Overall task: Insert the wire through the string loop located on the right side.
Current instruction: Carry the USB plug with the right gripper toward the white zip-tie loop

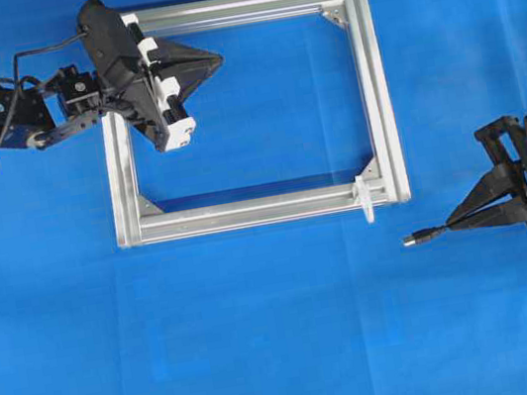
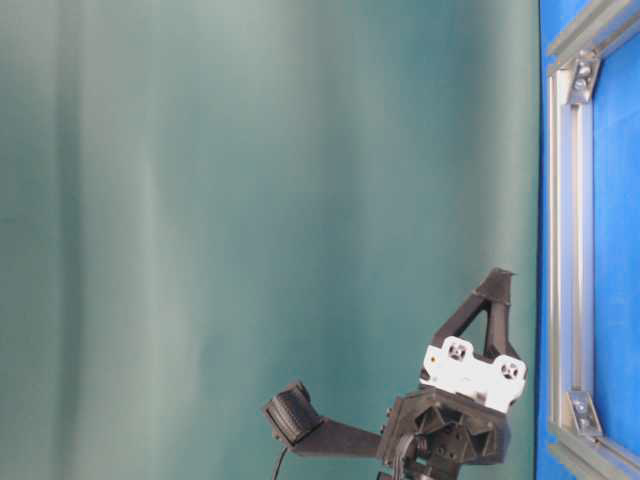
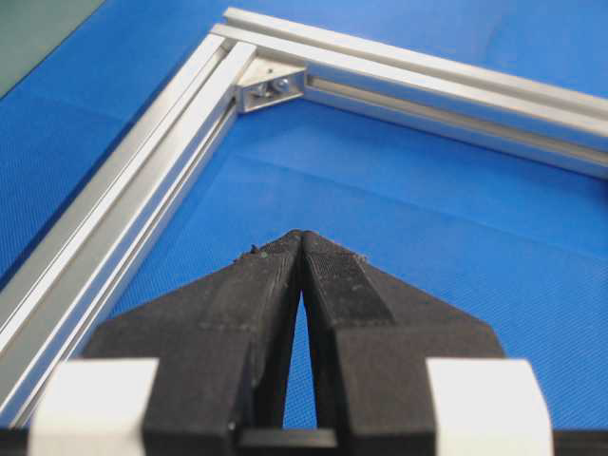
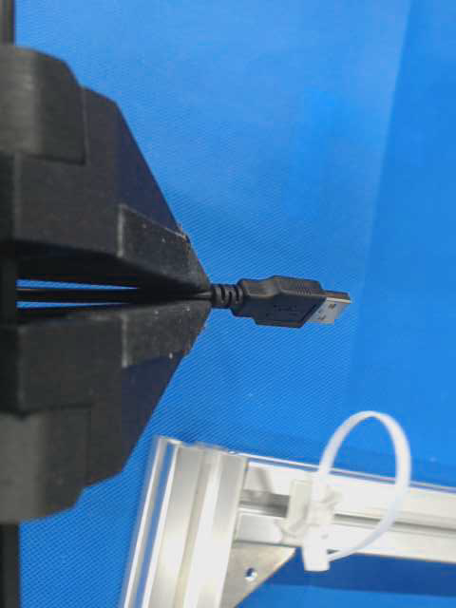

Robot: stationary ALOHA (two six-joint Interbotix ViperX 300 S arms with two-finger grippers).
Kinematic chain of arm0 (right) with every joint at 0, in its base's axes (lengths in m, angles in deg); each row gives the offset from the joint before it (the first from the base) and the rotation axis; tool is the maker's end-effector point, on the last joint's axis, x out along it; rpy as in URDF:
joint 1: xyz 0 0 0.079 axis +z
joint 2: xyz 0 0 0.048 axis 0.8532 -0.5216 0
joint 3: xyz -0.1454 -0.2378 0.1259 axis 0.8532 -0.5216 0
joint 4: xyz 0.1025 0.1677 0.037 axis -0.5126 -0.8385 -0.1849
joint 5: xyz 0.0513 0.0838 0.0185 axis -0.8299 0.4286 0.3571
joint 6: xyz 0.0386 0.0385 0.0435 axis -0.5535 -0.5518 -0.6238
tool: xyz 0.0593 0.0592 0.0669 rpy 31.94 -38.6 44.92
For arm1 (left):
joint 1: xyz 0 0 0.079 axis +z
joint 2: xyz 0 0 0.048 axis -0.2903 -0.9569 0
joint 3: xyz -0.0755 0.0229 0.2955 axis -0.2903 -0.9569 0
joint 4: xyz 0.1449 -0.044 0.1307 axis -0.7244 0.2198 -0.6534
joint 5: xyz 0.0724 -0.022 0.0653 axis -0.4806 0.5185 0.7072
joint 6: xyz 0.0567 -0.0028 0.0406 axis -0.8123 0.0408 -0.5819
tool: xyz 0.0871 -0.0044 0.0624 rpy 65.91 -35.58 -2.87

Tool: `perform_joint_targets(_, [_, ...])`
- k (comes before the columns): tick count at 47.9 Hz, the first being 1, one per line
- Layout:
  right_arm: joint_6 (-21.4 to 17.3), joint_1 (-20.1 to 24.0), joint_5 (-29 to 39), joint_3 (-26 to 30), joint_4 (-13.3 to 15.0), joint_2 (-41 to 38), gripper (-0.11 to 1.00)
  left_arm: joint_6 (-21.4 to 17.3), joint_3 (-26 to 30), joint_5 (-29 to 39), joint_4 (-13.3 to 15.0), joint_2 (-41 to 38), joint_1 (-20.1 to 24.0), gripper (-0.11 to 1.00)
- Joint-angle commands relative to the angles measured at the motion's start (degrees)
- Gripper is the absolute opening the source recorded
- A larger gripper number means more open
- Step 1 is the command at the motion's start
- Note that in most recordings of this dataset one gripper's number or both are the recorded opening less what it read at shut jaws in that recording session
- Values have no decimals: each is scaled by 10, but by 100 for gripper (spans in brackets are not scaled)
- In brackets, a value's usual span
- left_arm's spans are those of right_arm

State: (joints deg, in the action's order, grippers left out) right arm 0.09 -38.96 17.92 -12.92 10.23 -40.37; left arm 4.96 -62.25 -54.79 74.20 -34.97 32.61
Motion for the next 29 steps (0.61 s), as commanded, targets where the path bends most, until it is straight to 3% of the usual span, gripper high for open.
perform_joint_targets(1, [2,-4,-4,5,-1,-1,-4,0,9,-4,-2,18,0,2])
perform_joint_targets(17, [5,-83,-6,-5,6,-2,-4,0,10,-4,-3,18,0,2])
perform_joint_targets(29, [7,-99,-10,-5,10,-2,-4,0,10,-4,-2,19,0,2])
